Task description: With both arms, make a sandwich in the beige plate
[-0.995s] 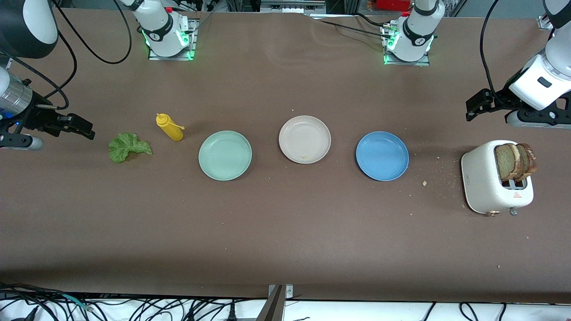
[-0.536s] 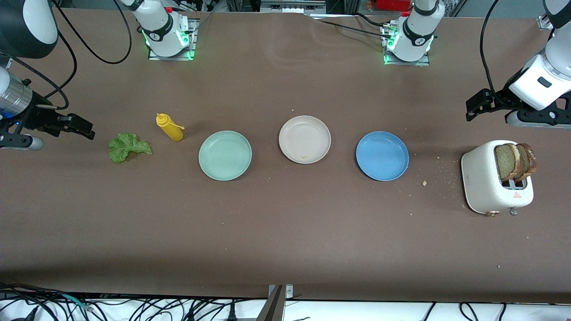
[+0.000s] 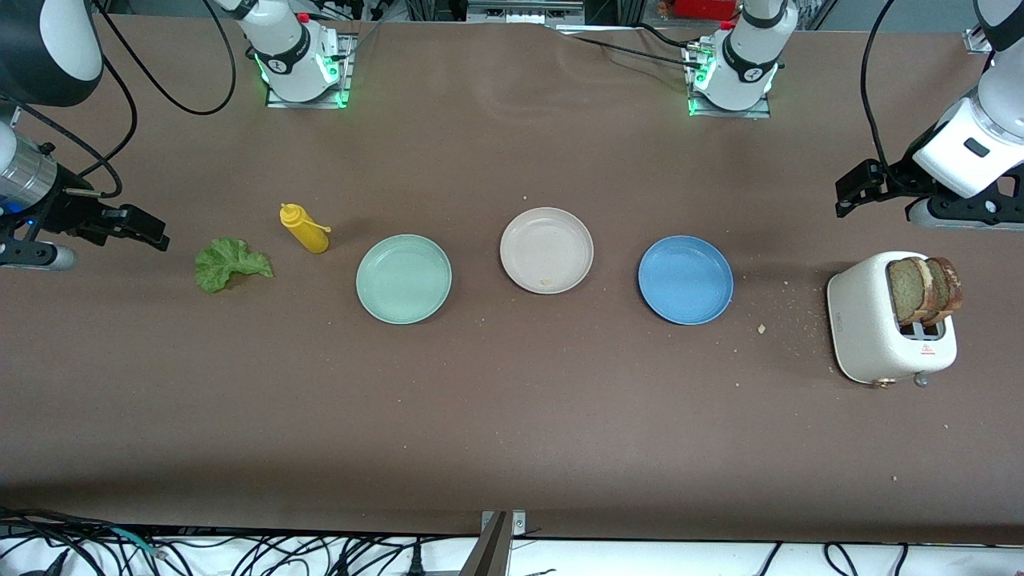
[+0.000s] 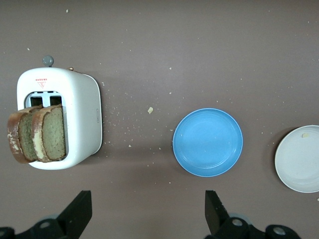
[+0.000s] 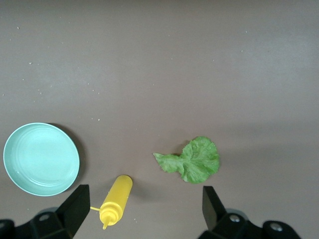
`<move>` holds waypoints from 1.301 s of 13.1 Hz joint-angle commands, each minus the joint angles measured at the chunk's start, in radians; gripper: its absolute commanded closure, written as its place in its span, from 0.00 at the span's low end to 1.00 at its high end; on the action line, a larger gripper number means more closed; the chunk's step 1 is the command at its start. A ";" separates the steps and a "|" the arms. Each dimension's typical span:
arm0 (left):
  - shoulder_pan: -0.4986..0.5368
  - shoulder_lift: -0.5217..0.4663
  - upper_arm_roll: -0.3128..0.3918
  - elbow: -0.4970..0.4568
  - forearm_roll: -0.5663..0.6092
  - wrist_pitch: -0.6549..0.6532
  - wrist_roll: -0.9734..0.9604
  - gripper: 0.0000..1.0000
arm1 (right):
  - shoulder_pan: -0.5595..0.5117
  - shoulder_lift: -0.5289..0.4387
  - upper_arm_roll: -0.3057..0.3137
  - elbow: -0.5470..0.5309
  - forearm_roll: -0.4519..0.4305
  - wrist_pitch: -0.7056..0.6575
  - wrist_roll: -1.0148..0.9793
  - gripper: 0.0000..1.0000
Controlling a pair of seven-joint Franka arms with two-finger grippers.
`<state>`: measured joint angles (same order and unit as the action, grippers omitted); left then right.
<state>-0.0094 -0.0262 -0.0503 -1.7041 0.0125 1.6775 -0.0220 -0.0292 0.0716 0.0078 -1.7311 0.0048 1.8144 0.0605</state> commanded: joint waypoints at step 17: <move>0.252 0.278 0.010 0.045 -0.008 0.157 0.198 0.00 | -0.008 0.005 0.003 0.015 -0.008 -0.021 -0.001 0.00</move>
<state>0.2332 0.2479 -0.0333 -1.6470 0.0126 1.8044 0.1467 -0.0313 0.0730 0.0077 -1.7311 0.0048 1.8127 0.0605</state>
